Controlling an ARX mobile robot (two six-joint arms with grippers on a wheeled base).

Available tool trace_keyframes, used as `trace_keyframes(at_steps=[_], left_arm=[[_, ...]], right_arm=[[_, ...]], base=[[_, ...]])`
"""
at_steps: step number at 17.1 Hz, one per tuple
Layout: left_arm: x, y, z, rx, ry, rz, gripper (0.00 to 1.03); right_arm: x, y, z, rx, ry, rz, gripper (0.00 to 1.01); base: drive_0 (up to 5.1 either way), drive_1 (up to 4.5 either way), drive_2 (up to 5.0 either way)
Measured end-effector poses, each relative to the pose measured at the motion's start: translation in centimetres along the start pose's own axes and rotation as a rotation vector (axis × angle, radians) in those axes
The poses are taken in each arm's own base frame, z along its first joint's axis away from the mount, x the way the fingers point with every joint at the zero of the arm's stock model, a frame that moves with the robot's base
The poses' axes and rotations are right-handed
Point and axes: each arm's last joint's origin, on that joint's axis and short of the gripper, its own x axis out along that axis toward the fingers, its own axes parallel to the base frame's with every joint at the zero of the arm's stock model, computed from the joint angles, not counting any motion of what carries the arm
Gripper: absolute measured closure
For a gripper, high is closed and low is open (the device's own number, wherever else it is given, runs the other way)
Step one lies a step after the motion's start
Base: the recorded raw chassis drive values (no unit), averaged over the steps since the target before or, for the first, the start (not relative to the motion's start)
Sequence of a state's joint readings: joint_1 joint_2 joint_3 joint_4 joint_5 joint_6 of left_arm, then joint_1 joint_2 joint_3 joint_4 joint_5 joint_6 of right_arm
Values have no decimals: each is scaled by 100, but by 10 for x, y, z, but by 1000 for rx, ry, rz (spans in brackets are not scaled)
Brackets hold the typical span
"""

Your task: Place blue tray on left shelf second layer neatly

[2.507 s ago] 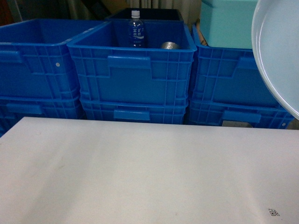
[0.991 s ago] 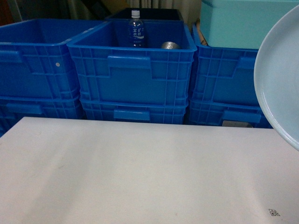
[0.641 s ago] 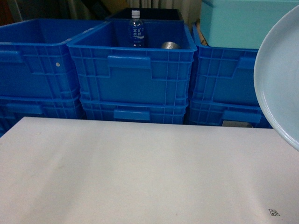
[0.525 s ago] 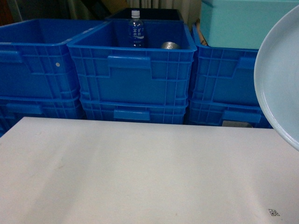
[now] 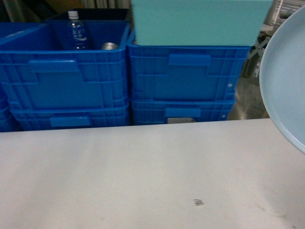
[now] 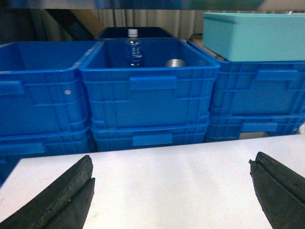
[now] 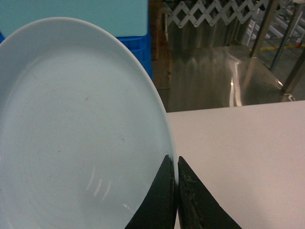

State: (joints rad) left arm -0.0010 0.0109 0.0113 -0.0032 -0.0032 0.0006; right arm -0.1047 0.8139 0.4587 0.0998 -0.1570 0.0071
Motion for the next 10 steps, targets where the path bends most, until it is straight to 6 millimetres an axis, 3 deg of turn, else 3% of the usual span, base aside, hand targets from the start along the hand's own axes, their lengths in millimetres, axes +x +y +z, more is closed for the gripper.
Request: trace_keyframes(at_steps=[5,10], left_arm=[[0,0,0,0,0,0,5],[0,0,0,0,0,-2,5]], right_arm=[[0,0,0,0,-1,-1,99],[0,0,0,0,1,0,99]], base=[[352,-392,-392],[326,-507,-289]])
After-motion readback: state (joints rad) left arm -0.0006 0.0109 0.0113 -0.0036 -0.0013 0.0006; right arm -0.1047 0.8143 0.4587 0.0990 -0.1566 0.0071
